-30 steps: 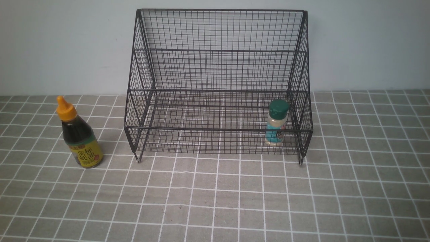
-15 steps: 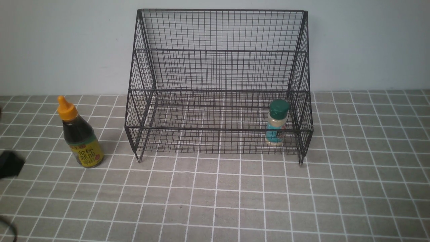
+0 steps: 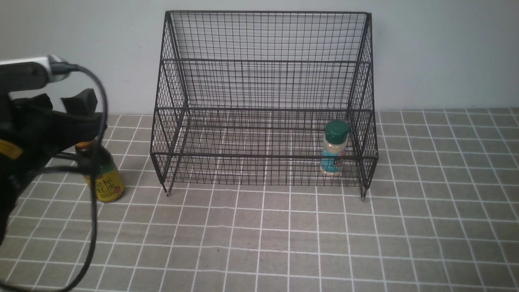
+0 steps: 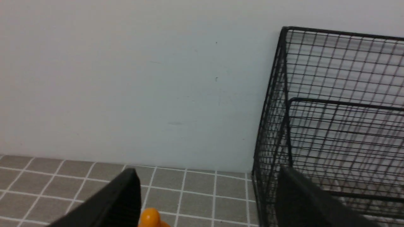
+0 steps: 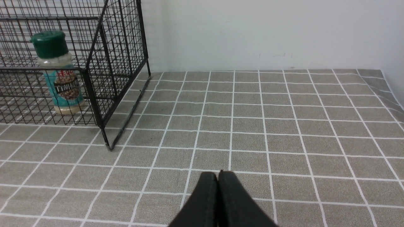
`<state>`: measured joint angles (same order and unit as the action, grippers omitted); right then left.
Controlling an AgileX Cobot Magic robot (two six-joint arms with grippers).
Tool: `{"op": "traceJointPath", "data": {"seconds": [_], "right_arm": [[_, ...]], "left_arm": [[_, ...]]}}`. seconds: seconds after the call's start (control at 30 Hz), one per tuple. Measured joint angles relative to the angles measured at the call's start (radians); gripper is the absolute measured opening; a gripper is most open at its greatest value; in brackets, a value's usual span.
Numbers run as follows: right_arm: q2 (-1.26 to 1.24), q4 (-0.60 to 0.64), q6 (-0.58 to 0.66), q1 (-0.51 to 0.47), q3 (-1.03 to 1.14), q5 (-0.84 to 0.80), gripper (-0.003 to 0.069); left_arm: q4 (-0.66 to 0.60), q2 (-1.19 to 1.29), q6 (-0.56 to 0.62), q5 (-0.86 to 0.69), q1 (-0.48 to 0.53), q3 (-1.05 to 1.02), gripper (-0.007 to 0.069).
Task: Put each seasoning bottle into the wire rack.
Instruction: Use the left arm to grab the condiment bottle closest to it, then use the left arm to put the condiment bottle back on the shelf
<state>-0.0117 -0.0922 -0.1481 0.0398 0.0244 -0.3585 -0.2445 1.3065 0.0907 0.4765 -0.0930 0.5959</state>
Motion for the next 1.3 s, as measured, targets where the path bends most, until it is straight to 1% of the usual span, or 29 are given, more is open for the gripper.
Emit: {"op": "traceJointPath", "data": {"seconds": [0.07, 0.1, 0.13, 0.23, 0.53, 0.57, 0.6, 0.67, 0.7, 0.73, 0.77, 0.87, 1.03, 1.2, 1.3], "right_arm": [[0.0, 0.0, 0.0, 0.0, 0.0, 0.0, -0.0013], [0.0, 0.0, 0.0, 0.0, 0.0, 0.0, -0.0013], [0.0, 0.0, 0.0, 0.0, 0.0, 0.0, -0.0013], [0.0, 0.0, 0.0, 0.0, 0.0, 0.0, -0.0013], [0.0, 0.0, 0.005, 0.0, 0.0, 0.0, -0.0013], [0.0, 0.0, 0.013, 0.0, 0.0, 0.0, -0.0013], [0.0, 0.0, 0.02, 0.0, 0.0, 0.0, -0.0013], [0.0, 0.0, 0.026, 0.0, 0.0, 0.0, -0.0013], [0.0, 0.0, 0.026, 0.0, 0.0, 0.0, -0.0013], [0.0, 0.0, 0.027, 0.0, 0.0, 0.0, -0.0013], [0.0, 0.0, 0.028, 0.0, 0.0, 0.0, -0.0013], [0.0, 0.0, 0.03, 0.0, 0.0, 0.0, -0.0013], [0.0, 0.0, 0.03, 0.0, 0.0, 0.0, -0.0013], [0.0, 0.0, 0.03, 0.0, 0.0, 0.0, -0.0013], [0.0, 0.0, 0.03, 0.0, 0.0, 0.0, -0.0013]], "left_arm": [[-0.037, 0.035, 0.048, 0.026, 0.0, 0.012, 0.0531], [-0.085, 0.08, 0.093, 0.06, 0.0, 0.023, 0.0532], [-0.114, 0.111, 0.114, 0.085, 0.0, 0.028, 0.0532], [-0.15, 0.173, 0.147, 0.121, 0.0, 0.04, 0.0532], [-0.168, 0.337, 0.157, 0.207, 0.0, 0.044, 0.0525], [-0.168, 0.355, 0.157, 0.22, 0.0, 0.044, 0.0505], [-0.168, 0.365, 0.157, 0.228, 0.0, 0.044, 0.047], [-0.168, 0.377, 0.157, 0.237, 0.0, 0.044, 0.0379], [-0.168, 0.38, 0.157, 0.237, 0.0, 0.044, 0.0293], [-0.167, 0.38, 0.153, 0.236, 0.0, 0.045, 0.027], [-0.165, 0.379, 0.153, 0.236, 0.0, 0.045, 0.0278], [-0.159, 0.365, 0.154, 0.214, 0.0, 0.045, 0.028], [-0.132, 0.243, 0.158, 0.061, 0.0, 0.066, 0.028], [-0.115, 0.105, 0.16, -0.095, 0.0, 0.174, 0.028], [-0.094, 0.077, 0.16, -0.141, 0.0, 0.218, 0.028]]}}
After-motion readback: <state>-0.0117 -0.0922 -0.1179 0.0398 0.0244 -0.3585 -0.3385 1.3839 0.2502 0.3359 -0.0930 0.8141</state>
